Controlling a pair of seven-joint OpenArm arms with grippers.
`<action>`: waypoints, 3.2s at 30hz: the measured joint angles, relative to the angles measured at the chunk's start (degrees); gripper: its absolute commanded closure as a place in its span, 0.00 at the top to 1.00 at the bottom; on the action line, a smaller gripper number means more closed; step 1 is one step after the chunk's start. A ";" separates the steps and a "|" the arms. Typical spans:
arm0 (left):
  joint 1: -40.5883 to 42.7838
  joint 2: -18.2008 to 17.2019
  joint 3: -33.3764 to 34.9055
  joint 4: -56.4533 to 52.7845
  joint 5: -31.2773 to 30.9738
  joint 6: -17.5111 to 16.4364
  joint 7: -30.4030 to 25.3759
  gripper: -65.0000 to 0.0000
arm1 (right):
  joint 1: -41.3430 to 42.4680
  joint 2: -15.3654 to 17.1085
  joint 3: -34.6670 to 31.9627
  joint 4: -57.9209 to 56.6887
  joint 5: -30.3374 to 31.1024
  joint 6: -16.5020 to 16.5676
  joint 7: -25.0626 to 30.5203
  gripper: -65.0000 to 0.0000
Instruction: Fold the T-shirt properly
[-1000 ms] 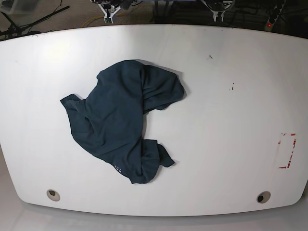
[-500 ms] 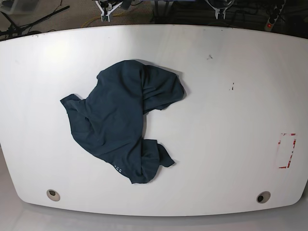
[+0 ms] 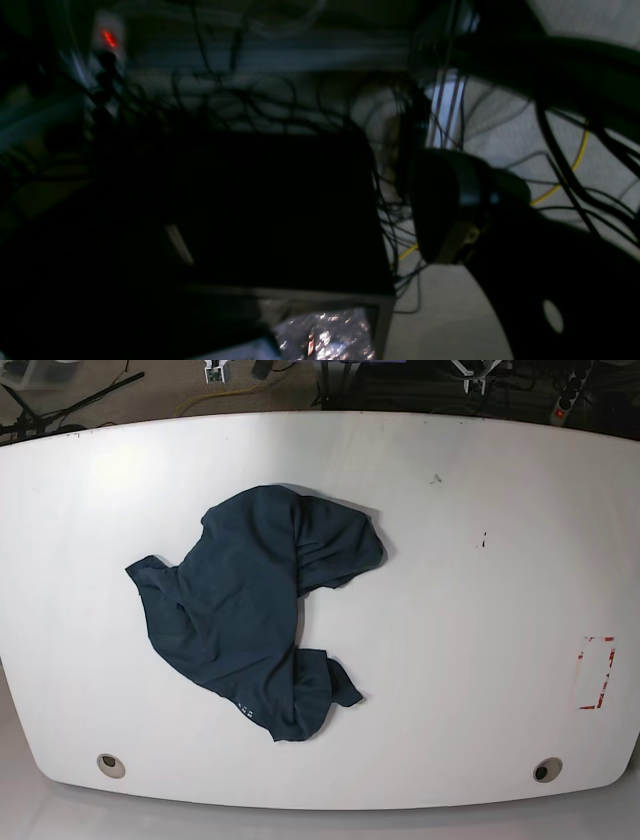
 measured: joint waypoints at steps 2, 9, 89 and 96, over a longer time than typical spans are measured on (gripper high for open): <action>3.45 -0.02 0.00 5.14 -0.09 -0.13 -0.85 0.81 | -2.49 -0.15 0.00 4.22 0.17 0.63 -0.90 0.31; 15.13 0.00 0.00 20.96 -0.07 -0.20 -0.44 0.81 | -11.04 -0.90 -0.15 17.00 0.07 0.63 -2.45 0.31; -19.71 -4.00 20.94 54.16 -13.00 -8.26 32.76 0.98 | -11.41 0.31 6.01 56.98 19.96 4.31 -8.09 0.57; -23.54 -3.06 22.23 46.18 -13.29 -8.52 32.22 0.98 | -11.30 0.28 6.03 56.98 19.93 4.26 -8.11 0.57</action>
